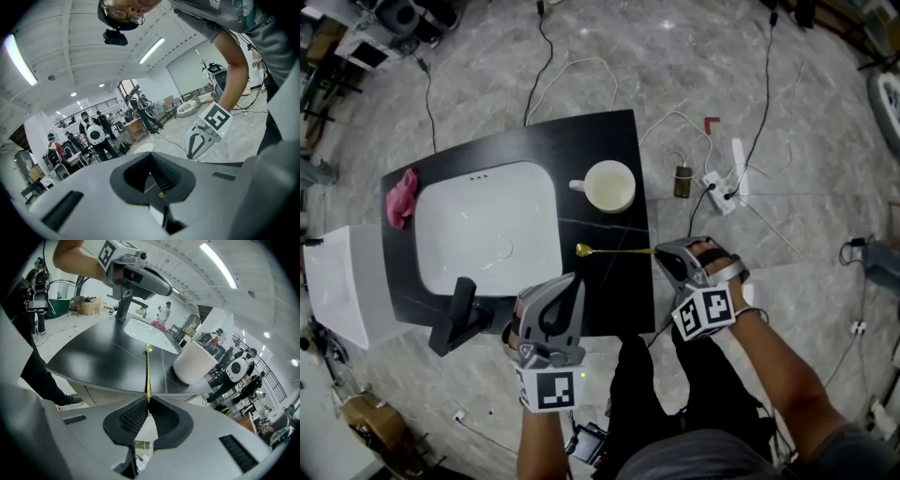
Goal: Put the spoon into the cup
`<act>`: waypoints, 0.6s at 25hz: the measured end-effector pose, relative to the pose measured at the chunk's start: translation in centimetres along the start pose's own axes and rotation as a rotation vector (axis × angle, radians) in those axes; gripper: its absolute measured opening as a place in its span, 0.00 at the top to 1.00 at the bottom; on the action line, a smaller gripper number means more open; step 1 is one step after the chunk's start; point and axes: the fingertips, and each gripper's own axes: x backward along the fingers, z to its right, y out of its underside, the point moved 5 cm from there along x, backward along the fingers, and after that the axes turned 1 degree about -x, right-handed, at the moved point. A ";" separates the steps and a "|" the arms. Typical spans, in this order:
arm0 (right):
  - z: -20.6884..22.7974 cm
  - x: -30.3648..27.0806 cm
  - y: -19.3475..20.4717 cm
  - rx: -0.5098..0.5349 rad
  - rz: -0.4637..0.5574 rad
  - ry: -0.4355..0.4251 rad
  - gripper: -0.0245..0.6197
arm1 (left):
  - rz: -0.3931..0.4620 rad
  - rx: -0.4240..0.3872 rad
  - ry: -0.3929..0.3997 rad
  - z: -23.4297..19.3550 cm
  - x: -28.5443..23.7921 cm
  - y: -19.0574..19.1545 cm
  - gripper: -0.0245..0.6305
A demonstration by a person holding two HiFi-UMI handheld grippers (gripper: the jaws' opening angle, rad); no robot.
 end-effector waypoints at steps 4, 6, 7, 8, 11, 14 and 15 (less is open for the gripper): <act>0.2 0.6 -0.6 0.030 0.009 0.026 0.91 | 0.005 -0.008 -0.008 -0.4 0.6 -0.4 0.96; 0.3 0.9 -0.8 0.043 0.012 0.033 0.91 | 0.008 -0.010 -0.014 -0.6 0.9 -0.7 0.96; 0.3 1.0 -1.0 0.050 0.014 0.036 0.91 | 0.008 -0.010 -0.016 -0.7 1.0 -0.8 0.96; 0.4 1.2 -1.1 0.057 0.015 0.039 0.91 | 0.009 -0.012 -0.019 -0.9 1.1 -0.9 0.96; 0.7 1.8 -1.8 0.072 0.021 0.052 0.91 | 0.016 -0.021 -0.028 -1.3 1.5 -1.4 0.96; 1.3 2.6 -2.5 0.085 0.027 0.074 0.91 | 0.027 -0.031 -0.035 -1.8 1.9 -2.1 0.96; 1.5 3.0 -2.8 0.087 0.028 0.081 0.91 | 0.030 -0.033 -0.038 -1.9 2.1 -2.4 0.96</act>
